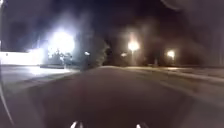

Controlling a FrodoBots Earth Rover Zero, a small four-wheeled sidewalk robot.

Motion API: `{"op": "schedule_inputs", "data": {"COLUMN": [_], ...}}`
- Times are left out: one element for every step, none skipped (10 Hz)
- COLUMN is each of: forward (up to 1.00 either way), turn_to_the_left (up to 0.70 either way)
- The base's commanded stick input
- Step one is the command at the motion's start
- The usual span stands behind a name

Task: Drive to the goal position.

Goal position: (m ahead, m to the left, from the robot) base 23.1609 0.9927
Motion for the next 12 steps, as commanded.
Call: {"op": "schedule_inputs", "data": {"forward": [0.5,0.5,0.5,0.5,0.5,0.5,0.5,0.5,0.5,0.5,0.5,0.5], "turn_to_the_left": [0.0,0.0,0.0,0.0,0.0,0.0,0.0,0.0,0.0,0.0,0.0,0.0]}}
